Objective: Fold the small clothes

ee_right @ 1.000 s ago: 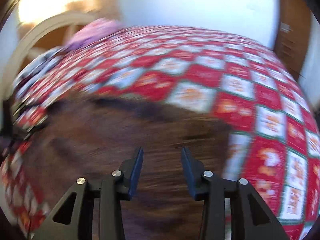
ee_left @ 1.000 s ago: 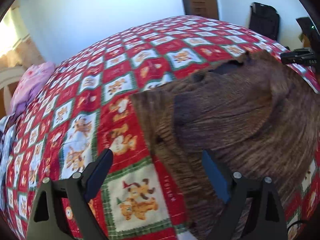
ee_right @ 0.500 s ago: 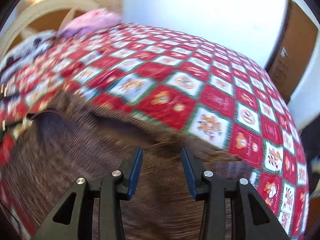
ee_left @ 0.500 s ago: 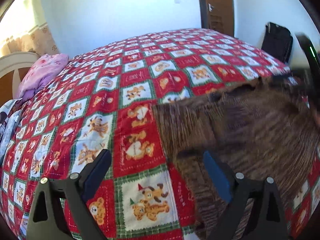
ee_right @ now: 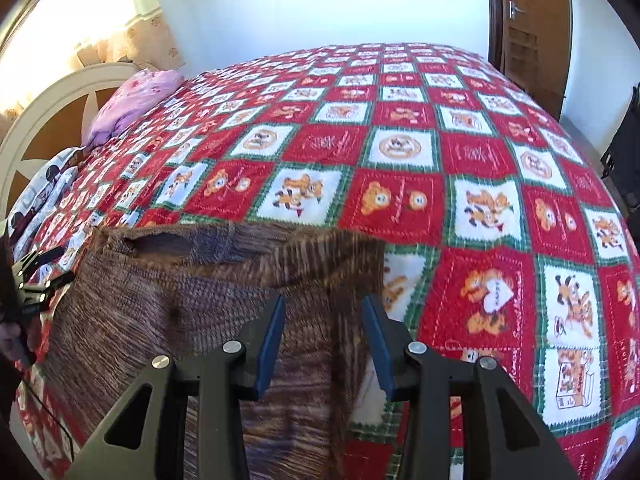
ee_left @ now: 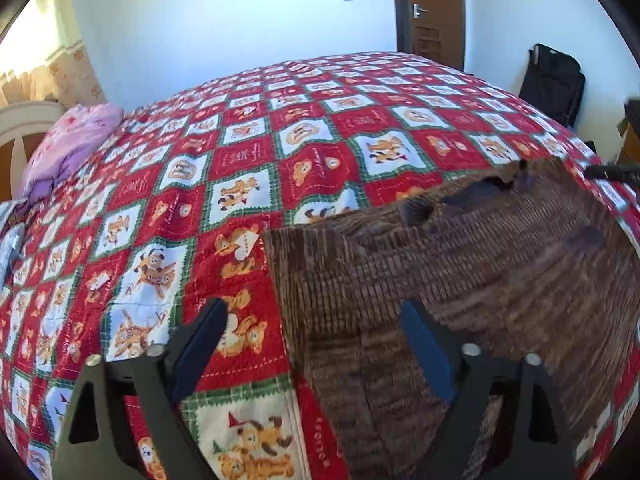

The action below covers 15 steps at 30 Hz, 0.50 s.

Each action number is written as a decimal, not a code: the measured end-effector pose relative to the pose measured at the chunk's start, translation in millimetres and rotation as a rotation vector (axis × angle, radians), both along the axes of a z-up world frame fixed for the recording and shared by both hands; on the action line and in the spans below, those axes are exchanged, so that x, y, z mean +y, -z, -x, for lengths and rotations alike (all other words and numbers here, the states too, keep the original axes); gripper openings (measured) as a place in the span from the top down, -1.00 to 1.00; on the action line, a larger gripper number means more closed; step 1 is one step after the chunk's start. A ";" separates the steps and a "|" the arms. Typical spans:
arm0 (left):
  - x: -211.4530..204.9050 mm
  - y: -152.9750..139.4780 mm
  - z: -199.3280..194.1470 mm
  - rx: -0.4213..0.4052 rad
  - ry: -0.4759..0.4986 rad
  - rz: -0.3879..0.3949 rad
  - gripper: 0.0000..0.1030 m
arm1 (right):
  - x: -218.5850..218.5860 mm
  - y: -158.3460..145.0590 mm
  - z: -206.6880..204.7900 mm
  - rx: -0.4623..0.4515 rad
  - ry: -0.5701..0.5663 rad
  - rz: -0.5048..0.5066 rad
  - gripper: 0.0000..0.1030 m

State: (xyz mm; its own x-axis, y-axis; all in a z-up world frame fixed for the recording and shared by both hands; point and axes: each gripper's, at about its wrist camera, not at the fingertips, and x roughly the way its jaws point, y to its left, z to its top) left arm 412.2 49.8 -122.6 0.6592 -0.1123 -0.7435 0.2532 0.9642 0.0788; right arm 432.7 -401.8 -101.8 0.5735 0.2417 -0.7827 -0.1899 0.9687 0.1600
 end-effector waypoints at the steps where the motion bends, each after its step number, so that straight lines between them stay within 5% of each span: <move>1: 0.1 1.1 -1.8 0.009 -0.005 0.011 -0.66 | 0.4 2.2 -0.7 0.005 -0.003 -0.004 0.18; 3: -0.2 3.8 -5.7 0.016 -0.023 0.020 -0.63 | 3.0 8.8 -3.2 0.024 -0.017 -0.022 0.18; 8: -2.8 8.9 -10.9 0.053 -0.027 0.037 -0.12 | 19.2 26.2 -7.5 0.046 -0.039 0.034 0.29; 15: 7.9 19.0 -17.4 0.089 -0.066 0.100 -0.10 | 27.8 23.7 0.7 -0.023 -0.063 0.092 0.49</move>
State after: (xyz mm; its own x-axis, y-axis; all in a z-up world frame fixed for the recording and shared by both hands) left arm 429.6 57.7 -141.7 0.5996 -0.1467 -0.7867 0.1903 0.9810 -0.0379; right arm 432.0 -374.0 -125.5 0.5779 0.2052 -0.7899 -0.2531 0.9652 0.0656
